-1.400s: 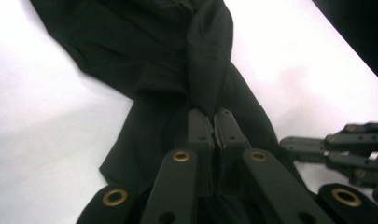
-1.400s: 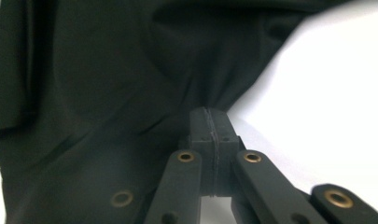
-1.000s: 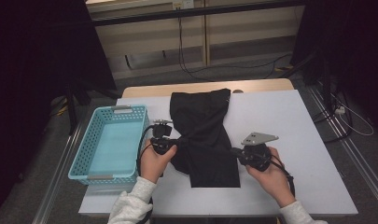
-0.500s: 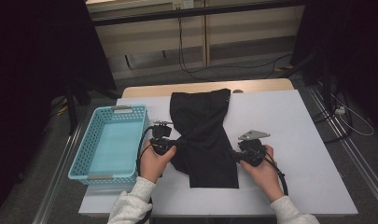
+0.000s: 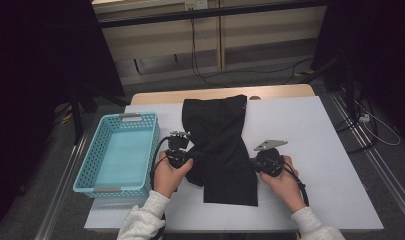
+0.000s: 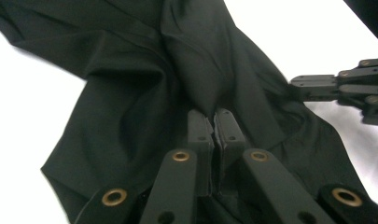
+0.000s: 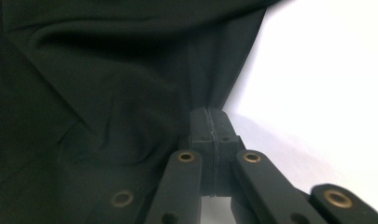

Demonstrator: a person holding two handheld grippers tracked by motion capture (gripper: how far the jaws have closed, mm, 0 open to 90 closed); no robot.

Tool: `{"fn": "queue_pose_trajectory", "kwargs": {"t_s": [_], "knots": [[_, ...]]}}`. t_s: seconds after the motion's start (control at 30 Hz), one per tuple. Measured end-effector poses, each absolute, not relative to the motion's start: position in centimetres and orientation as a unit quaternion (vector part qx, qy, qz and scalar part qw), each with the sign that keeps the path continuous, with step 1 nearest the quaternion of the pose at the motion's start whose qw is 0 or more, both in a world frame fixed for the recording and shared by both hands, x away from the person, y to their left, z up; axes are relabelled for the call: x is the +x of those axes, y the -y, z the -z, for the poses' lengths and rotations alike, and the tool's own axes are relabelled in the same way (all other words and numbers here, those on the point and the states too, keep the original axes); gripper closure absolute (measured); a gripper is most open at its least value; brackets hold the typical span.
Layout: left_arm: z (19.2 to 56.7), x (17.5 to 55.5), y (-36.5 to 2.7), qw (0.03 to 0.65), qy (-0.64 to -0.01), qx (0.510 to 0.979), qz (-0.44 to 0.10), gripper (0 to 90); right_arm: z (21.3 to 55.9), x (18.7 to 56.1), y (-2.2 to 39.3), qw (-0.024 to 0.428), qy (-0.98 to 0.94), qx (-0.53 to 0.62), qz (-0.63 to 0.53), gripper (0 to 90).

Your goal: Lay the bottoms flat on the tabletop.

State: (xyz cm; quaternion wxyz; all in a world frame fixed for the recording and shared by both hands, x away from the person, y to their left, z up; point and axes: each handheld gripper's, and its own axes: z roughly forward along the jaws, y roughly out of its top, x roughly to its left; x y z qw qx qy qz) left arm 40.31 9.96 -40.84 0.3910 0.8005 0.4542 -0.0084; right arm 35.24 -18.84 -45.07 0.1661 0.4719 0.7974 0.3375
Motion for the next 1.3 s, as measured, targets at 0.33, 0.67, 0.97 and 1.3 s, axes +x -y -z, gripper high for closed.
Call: {"fn": "queue_pose_trajectory", "kwargs": {"t_s": [0.33,0.67,0.97,1.3], "knots": [[42.1,39.3,-7.1,0.381,-0.428,0.818,0.043,87.0,42.2,31.5,24.0,0.196,-0.778,0.499,-0.327,90.0],[42.6,39.2,-6.7,0.364,-0.429,0.826,0.039,86.9,43.8,34.1,23.5,0.216,-0.763,0.518,-0.32,72.3],[42.6,39.2,-6.8,0.364,-0.423,0.829,0.041,86.9,45.6,38.1,23.6,0.203,-0.741,0.549,-0.329,64.5],[42.1,38.9,-6.7,0.38,-0.418,0.824,0.043,86.9,45.6,39.5,23.0,0.199,-0.761,0.523,-0.328,90.0]]}}
